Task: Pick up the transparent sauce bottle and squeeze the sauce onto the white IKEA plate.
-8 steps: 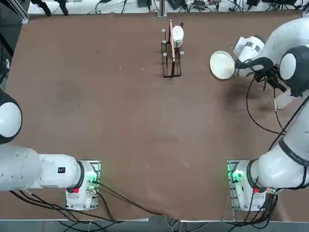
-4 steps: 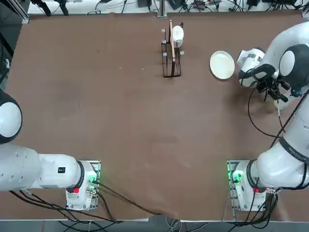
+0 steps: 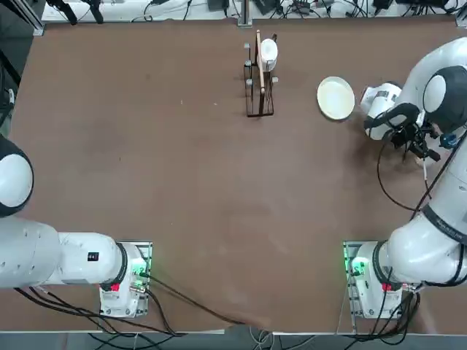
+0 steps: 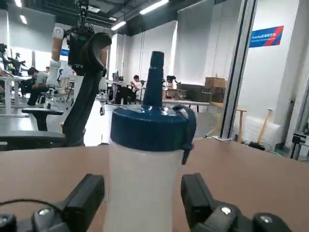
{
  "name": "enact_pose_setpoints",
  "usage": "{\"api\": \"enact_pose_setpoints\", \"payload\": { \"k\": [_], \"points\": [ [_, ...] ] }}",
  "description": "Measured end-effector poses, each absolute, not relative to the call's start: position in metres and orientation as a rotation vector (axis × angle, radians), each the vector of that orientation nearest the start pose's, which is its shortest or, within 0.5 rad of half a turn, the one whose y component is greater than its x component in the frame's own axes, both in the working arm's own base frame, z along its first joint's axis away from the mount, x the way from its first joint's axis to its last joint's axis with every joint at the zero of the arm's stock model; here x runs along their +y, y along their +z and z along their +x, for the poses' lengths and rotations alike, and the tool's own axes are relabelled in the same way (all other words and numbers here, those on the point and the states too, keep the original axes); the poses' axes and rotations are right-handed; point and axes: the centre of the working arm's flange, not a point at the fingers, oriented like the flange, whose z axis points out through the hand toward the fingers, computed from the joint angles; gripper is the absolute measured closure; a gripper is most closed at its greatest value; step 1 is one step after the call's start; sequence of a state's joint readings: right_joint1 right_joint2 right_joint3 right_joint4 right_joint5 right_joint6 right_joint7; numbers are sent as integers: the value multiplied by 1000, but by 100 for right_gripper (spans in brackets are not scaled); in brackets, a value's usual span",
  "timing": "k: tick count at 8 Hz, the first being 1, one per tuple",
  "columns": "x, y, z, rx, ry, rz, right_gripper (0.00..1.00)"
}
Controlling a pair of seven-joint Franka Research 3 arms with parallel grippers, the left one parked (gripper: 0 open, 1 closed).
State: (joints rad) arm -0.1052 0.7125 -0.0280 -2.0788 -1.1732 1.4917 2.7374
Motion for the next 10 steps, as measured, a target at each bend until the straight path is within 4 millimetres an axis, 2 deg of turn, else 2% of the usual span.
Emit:
{"api": "enact_pose_setpoints", "payload": {
  "k": [2,3,4,5,7,8,10],
  "points": [
    [-175,94,444,-1405,758,885,13],
    [-174,94,445,-1406,764,886,37],
    [-171,96,450,-1408,775,889,45],
    [-165,100,459,-1416,797,894,46],
    [-140,129,502,-1447,847,904,58],
    [-122,150,528,-1487,848,914,58],
    [-71,201,583,-1550,740,1029,58]
  ]
}}
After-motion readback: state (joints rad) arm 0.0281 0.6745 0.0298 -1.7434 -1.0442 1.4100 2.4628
